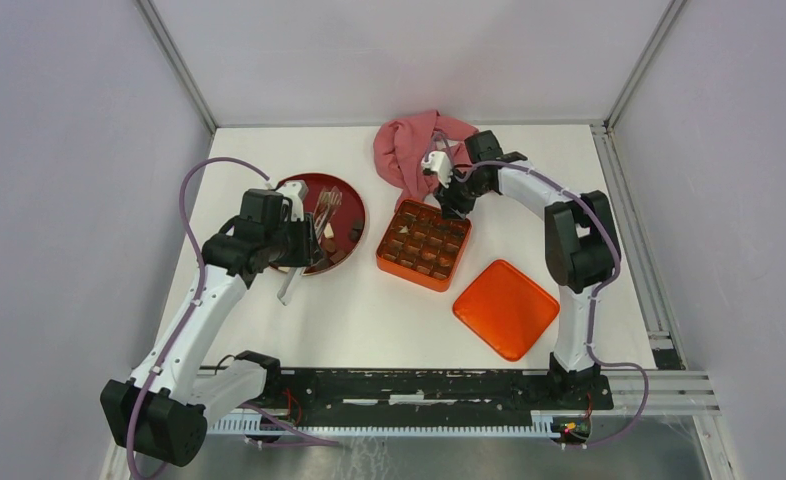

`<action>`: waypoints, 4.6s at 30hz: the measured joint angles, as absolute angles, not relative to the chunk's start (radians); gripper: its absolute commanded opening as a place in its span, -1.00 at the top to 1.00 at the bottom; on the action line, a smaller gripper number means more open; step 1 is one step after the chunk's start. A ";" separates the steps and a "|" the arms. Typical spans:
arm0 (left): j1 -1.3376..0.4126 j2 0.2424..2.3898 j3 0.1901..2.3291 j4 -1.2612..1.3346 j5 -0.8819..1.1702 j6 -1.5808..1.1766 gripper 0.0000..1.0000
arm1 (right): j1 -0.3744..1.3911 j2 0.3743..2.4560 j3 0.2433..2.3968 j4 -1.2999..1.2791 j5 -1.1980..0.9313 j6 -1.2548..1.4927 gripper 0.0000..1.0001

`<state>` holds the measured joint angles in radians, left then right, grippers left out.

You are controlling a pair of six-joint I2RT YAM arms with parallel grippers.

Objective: Pack the chocolate
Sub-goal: Pick up the packing box from the center of the board, then place the packing box at the center of the board, then place the fake chocolate in the packing box.

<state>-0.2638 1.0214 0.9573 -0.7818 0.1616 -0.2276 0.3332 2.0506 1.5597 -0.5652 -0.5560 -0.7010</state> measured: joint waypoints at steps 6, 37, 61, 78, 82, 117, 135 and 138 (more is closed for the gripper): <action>-0.264 1.021 0.957 -0.783 0.162 -0.228 0.96 | 0.354 2.062 1.560 -0.585 -0.521 -0.727 0.48; -0.264 0.938 0.957 -0.784 0.172 -0.237 0.96 | 0.527 1.576 1.379 -0.383 -0.297 -0.775 1.00; -0.264 0.921 0.890 -0.677 0.410 -0.288 0.96 | 0.405 1.952 1.406 -0.443 -0.501 -0.598 0.87; -0.376 0.996 0.819 -0.551 0.461 -0.386 0.96 | 0.351 1.962 1.406 -0.444 -0.609 -0.553 0.03; -0.480 1.039 0.820 -0.524 0.403 -0.405 0.96 | 0.321 1.911 1.406 -0.470 -0.618 -0.558 -0.02; -0.789 1.460 1.053 -0.620 0.024 -0.426 0.67 | 0.169 1.386 0.933 -0.348 -0.920 -0.575 -0.19; -0.794 1.480 1.083 -0.645 -0.023 -0.426 0.20 | 0.169 1.387 0.941 -0.376 -0.928 -0.598 -0.19; -0.794 1.480 1.084 -0.648 -0.023 -0.426 0.19 | 0.169 1.388 0.944 -0.378 -0.928 -0.600 -0.20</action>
<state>-0.7944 1.4796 1.0836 -0.6483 -0.0231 -0.4255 0.1688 1.3876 0.9440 -0.3779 -0.9279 -0.5999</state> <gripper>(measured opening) 0.417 0.597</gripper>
